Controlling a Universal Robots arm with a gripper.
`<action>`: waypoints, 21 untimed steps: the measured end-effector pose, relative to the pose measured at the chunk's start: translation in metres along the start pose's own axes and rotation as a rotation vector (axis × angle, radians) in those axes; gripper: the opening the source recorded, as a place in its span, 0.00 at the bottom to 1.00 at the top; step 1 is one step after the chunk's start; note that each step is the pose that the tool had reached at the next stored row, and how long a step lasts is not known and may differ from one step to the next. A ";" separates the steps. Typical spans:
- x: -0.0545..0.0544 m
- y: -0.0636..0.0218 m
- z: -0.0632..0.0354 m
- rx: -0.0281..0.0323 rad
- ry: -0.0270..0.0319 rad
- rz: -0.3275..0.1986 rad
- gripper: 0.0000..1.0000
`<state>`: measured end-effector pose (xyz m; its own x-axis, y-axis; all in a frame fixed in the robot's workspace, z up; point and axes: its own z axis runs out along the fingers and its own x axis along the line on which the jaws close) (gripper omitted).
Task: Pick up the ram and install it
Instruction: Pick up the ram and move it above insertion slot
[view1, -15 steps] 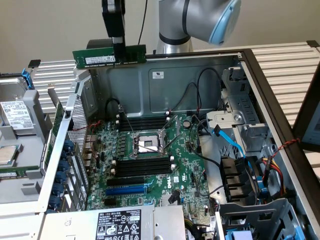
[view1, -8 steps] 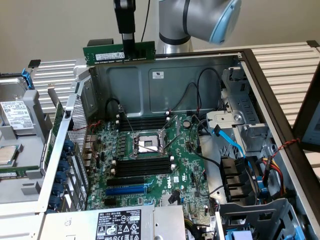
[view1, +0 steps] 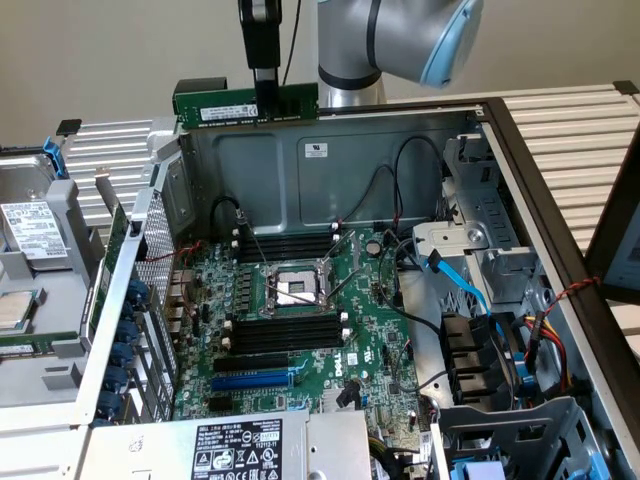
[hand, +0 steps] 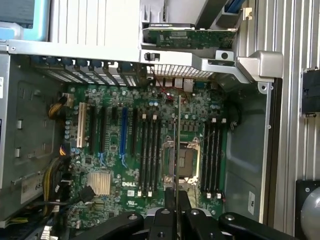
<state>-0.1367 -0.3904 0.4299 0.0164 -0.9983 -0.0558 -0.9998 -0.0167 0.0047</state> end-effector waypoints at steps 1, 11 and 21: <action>0.001 -0.0001 0.0000 0.0000 -0.0002 0.000 0.14; 0.002 -0.0006 0.0092 0.0008 0.0184 0.000 0.14; 0.003 -0.0137 0.0123 -0.0006 0.0185 0.004 0.14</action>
<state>-0.1230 -0.3924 0.4174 0.0130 -0.9992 -0.0372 -0.9999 -0.0132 0.0055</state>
